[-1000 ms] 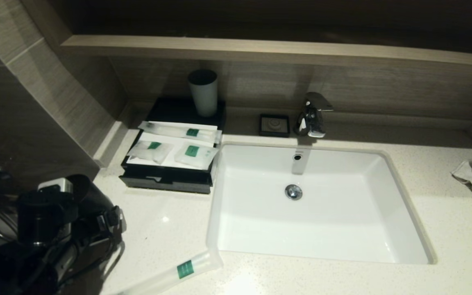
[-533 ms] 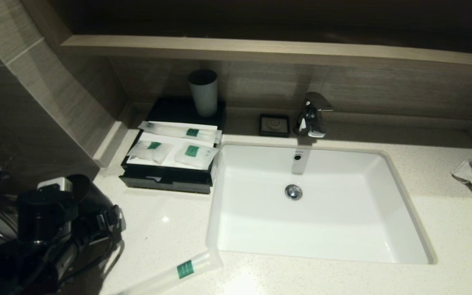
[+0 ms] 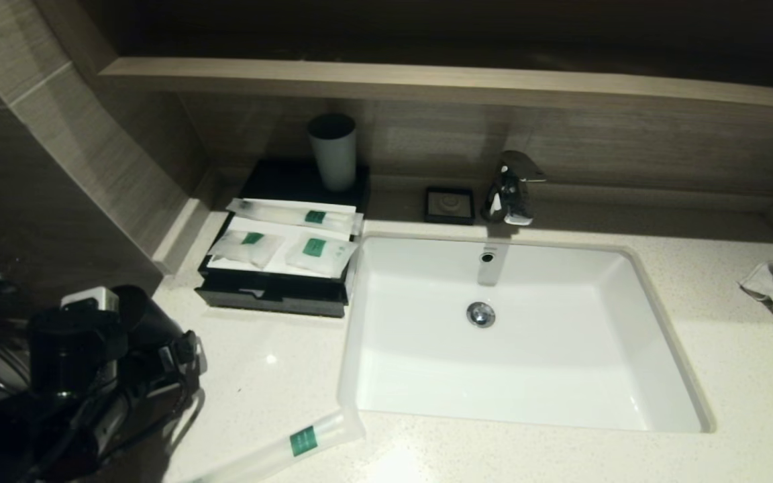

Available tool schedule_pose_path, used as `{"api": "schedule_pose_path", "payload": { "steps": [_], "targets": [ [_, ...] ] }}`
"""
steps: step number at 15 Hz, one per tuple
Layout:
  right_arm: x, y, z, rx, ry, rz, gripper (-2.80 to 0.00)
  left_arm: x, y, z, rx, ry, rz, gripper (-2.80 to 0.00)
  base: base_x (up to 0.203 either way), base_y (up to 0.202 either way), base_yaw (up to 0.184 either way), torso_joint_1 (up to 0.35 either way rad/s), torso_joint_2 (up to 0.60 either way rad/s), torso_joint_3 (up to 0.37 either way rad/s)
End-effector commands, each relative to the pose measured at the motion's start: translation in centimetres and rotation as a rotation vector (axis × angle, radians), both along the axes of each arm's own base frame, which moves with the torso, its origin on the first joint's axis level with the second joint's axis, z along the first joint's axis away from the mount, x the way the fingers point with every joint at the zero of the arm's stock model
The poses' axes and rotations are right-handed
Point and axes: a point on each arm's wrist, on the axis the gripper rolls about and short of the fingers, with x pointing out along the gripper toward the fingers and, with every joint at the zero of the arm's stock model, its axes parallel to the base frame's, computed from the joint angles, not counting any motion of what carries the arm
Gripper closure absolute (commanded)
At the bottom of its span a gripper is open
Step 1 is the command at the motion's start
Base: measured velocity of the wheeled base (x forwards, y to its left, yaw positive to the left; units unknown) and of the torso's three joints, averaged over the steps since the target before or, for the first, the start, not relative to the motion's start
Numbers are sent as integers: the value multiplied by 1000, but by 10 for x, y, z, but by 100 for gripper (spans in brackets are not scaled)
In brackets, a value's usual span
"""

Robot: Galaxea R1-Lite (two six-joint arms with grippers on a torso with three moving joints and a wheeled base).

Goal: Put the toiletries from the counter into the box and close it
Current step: Pick up the cup

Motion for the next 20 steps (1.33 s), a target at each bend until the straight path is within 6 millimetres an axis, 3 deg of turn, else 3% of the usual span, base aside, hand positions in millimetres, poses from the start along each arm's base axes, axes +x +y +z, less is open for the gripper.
{"api": "schedule_pose_path", "payload": {
  "steps": [1, 2, 12, 20],
  "targets": [
    [0, 0, 0, 0, 0, 0, 0, 3, 1, -3, 3, 2, 11, -280, 0, 0, 0, 0, 0, 0],
    [0, 0, 0, 0, 0, 0, 0, 3, 2, -3, 3, 2, 12, 0, 0, 0, 0, 0, 0, 0],
    [0, 0, 0, 0, 0, 0, 0, 1, 2, 0, 3, -15, 19, 0, 0, 0, 0, 0, 0, 0],
    [0, 0, 0, 0, 0, 0, 0, -9, 4, 36, 63, -142, -8, 0, 0, 0, 0, 0, 0, 0]
  ]
}}
